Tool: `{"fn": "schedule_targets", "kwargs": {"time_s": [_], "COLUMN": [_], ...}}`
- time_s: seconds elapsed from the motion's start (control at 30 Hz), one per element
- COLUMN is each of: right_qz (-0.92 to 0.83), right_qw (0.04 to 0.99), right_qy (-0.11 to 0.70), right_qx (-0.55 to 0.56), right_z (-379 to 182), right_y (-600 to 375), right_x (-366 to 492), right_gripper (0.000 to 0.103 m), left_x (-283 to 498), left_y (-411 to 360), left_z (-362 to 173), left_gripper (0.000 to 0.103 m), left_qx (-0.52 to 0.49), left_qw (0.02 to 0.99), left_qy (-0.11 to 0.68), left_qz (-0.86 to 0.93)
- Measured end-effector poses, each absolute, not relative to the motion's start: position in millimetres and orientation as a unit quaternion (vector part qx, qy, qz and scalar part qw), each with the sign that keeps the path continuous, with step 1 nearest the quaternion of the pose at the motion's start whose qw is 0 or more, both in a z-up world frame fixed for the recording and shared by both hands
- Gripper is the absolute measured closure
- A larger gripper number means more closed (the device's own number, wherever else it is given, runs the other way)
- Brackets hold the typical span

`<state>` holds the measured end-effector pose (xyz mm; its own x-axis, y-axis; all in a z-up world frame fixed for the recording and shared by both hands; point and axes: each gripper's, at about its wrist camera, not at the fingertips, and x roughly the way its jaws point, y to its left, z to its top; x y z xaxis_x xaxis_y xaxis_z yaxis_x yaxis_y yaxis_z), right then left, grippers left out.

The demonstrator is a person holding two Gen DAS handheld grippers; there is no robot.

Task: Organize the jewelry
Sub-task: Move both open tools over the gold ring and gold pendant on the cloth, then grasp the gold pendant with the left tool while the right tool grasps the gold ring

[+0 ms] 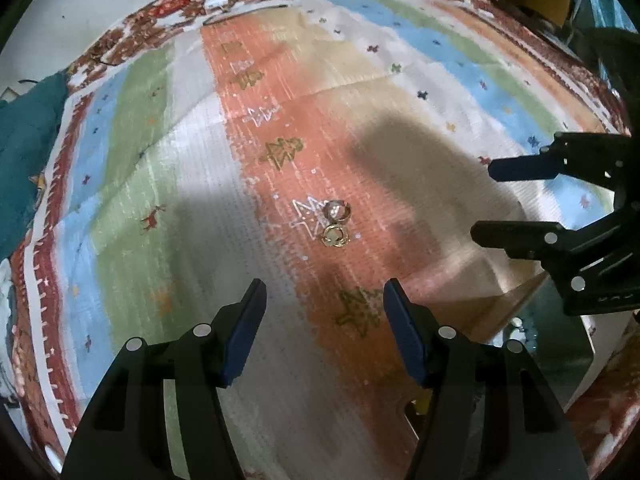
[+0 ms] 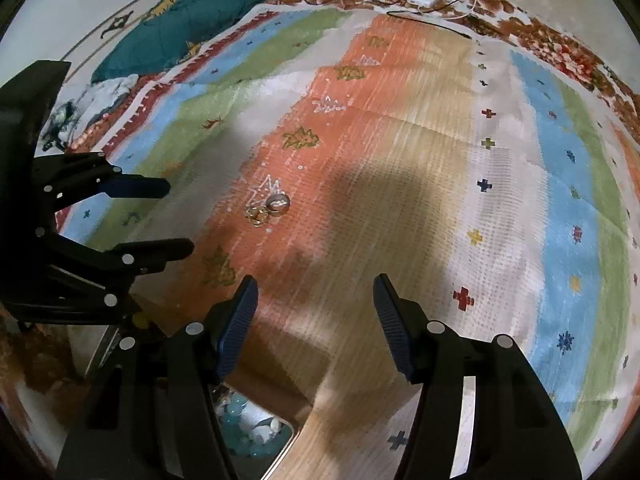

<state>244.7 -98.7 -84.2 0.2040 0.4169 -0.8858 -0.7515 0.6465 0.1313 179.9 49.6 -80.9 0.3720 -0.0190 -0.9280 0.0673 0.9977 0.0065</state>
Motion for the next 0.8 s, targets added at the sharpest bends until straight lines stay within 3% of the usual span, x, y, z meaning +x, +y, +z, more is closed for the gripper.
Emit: {"fn": "schedule_targets", "kwargs": {"time_s": [0.47, 0.8], "right_qz": [0.381, 0.389], "right_qw": [0.751, 0.741], "right_qy": [0.51, 0.514], "right_qx": [-0.174, -0.189], "right_z": [-98, -111], "right_y": [-84, -73], "right_x": [265, 274], "right_gripper": [0.034, 0.034], "left_x": [207, 224], "left_y": [51, 53], "left_z": [-102, -120], "left_gripper": [0.042, 0.045], "left_qx": [0.035, 0.042], "left_qw": [0.819, 0.812], "left_qy": [0.57, 0.577], "left_qz": [-0.054, -0.081]}}
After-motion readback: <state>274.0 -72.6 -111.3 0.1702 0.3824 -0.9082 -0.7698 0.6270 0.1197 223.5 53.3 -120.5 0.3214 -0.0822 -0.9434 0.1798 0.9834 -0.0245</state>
